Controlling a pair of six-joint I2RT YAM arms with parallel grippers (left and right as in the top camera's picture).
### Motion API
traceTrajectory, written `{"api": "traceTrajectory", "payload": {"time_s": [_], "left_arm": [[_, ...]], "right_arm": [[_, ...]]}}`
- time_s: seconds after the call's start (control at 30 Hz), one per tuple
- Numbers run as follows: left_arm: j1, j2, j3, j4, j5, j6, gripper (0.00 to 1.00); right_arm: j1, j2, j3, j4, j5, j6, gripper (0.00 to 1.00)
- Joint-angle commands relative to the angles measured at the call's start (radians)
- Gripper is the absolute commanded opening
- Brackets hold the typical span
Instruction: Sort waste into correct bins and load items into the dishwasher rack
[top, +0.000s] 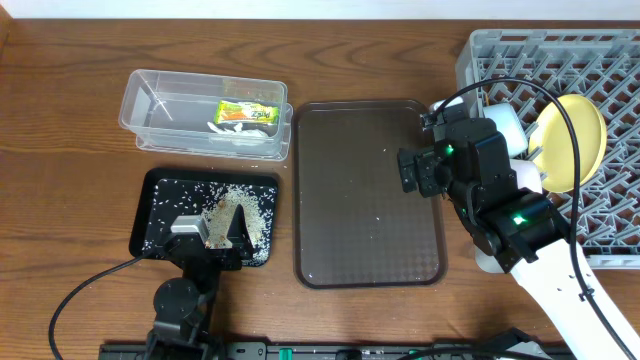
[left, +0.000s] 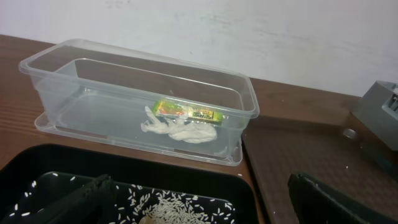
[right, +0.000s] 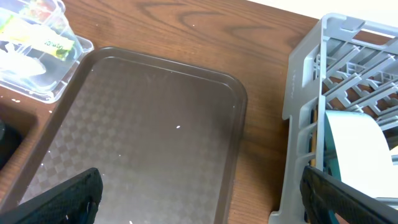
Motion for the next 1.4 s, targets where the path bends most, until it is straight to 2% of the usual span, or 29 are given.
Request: {"api": "traceTrajectory", "payload": {"time_s": [0.0,1.37], "left_arm": [[0.005,-0.007,-0.029,-0.010,-0.002,0.016,0.91],[0.005,-0.007,-0.029,-0.010,-0.002,0.016,0.91]], "right_arm": [[0.013,-0.010,0.003,-0.007,-0.012,0.013,0.99],[0.013,-0.010,0.003,0.020,-0.131,0.013,0.99]]}}
